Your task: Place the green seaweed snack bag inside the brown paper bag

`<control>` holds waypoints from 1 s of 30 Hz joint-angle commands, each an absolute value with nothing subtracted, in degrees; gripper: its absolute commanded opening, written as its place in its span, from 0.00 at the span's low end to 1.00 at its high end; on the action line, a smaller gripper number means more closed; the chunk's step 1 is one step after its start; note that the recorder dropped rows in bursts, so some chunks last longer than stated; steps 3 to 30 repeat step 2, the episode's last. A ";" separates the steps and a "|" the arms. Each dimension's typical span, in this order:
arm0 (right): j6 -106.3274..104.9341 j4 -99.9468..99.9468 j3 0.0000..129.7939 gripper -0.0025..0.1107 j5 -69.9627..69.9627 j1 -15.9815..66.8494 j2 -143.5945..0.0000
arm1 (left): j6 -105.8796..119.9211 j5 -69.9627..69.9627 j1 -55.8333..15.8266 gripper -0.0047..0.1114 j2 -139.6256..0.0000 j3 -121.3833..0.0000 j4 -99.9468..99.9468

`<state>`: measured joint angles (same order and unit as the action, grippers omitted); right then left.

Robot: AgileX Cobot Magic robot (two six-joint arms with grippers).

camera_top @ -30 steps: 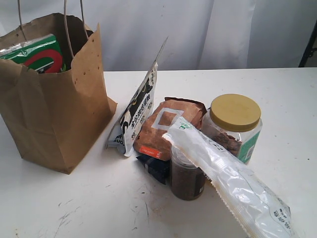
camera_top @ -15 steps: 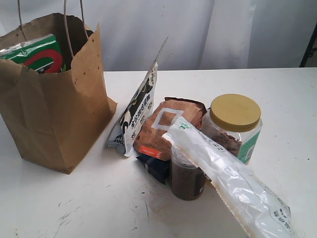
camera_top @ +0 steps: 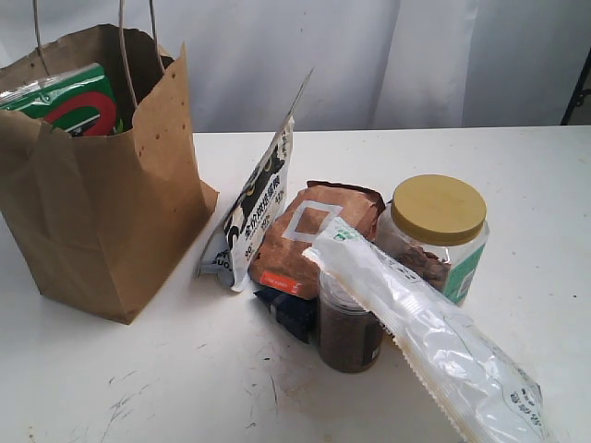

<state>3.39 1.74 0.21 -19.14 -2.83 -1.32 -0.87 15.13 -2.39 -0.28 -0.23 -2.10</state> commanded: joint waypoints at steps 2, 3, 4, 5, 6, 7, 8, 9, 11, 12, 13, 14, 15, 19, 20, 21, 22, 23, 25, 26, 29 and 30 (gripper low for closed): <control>3.44 1.43 0.00 0.02 -18.26 -3.12 -0.89 | -1.02 15.25 -2.24 0.04 0.00 0.00 -2.39; 3.44 1.43 0.00 0.02 -18.26 -3.12 -0.89 | -1.02 15.25 -2.24 0.04 0.00 0.00 -2.39; 3.44 1.43 0.00 0.02 -18.26 -3.12 -0.89 | -1.02 15.25 -2.24 0.04 0.00 0.00 -2.39; 3.44 1.43 0.00 0.02 -18.26 -3.12 -0.89 | -1.02 15.25 -2.24 0.04 0.00 0.00 -2.39; 3.44 1.43 0.00 0.02 -18.26 -3.12 -0.89 | -1.02 15.25 -2.24 0.04 0.00 0.00 -2.39; 3.44 1.43 0.00 0.02 -18.26 -3.12 -0.89 | -1.02 15.25 -2.24 0.04 0.00 0.00 -2.39; 3.44 1.43 0.00 0.02 -18.26 -3.12 -0.89 | -1.02 15.25 -2.24 0.04 0.00 0.00 -2.39; 3.44 1.43 0.00 0.02 -18.26 -3.12 -0.89 | -1.02 15.25 -2.24 0.04 0.00 0.00 -2.39; 3.44 1.43 0.00 0.02 -18.26 -3.12 -0.89 | -1.02 15.25 -2.24 0.04 0.00 0.00 -2.39; 3.44 1.43 0.00 0.02 -18.26 -3.12 -0.89 | -1.02 15.25 -2.24 0.04 0.00 0.00 -2.39; 3.44 1.43 0.00 0.02 -18.26 -3.12 -0.89 | -1.02 15.25 -2.24 0.04 0.00 0.00 -2.39; 3.44 1.43 0.00 0.02 -18.26 -3.12 -0.89 | -1.02 15.25 -2.24 0.04 0.00 0.00 -2.39; 3.44 1.43 0.00 0.02 -18.26 -3.12 -0.89 | -1.02 15.25 -2.24 0.04 0.00 0.00 -2.39; 3.44 1.43 0.00 0.02 -18.26 -3.12 -0.89 | -1.02 15.25 -2.24 0.04 0.00 0.00 -2.39; 3.44 1.43 0.00 0.02 -18.26 -3.12 -0.89 | -1.02 15.25 -2.24 0.04 0.00 0.00 -2.39; 3.44 1.43 0.00 0.02 -18.26 -3.12 -0.89 | -1.02 15.25 -2.24 0.04 0.00 0.00 -2.39; 3.44 1.43 0.00 0.02 -18.26 -3.12 -0.89 | -1.02 15.25 -2.24 0.04 0.00 0.00 -2.39; 3.44 1.43 0.00 0.02 -18.26 -3.12 -0.89 | -1.02 15.25 -2.24 0.04 0.00 0.00 -2.39; 3.44 1.43 0.00 0.02 -18.26 -3.12 -0.89 | -1.02 15.25 -2.24 0.04 0.00 0.00 -2.39; 3.44 1.43 0.00 0.02 -18.26 -3.12 -0.89 | -1.02 15.25 -2.24 0.04 0.00 0.00 -2.39; 3.44 1.43 0.00 0.02 -18.26 -3.12 -0.89 | -1.02 15.25 -2.24 0.04 0.00 0.00 -2.39; 3.44 1.43 0.00 0.02 -18.26 -3.12 -0.89 | -1.02 15.25 -2.24 0.04 0.00 0.00 -2.39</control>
